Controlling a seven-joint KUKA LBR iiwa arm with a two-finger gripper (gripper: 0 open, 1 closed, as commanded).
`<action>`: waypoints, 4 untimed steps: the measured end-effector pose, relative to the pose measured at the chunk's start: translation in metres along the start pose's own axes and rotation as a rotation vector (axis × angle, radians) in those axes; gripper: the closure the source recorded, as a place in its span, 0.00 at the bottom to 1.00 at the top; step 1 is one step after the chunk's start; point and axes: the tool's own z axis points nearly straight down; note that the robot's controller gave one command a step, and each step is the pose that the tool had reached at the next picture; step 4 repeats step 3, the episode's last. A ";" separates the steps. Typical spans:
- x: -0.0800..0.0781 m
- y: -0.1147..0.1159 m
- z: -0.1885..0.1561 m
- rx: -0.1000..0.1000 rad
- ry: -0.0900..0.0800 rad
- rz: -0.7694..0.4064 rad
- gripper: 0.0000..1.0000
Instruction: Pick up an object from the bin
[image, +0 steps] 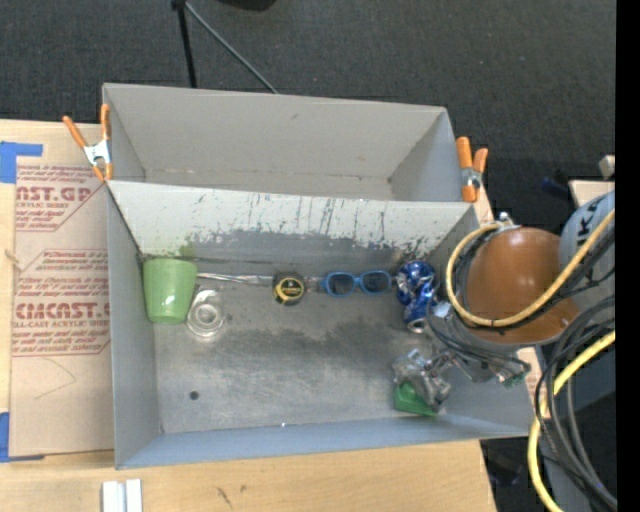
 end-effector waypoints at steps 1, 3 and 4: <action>-0.003 0.002 0.001 0.000 -0.008 -0.002 0.00; -0.018 0.021 -0.180 -0.002 -0.001 -0.032 1.00; -0.018 0.021 -0.180 -0.002 -0.001 -0.032 1.00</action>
Offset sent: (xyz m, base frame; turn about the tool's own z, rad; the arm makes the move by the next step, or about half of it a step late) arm 0.0000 0.0000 0.0000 0.0000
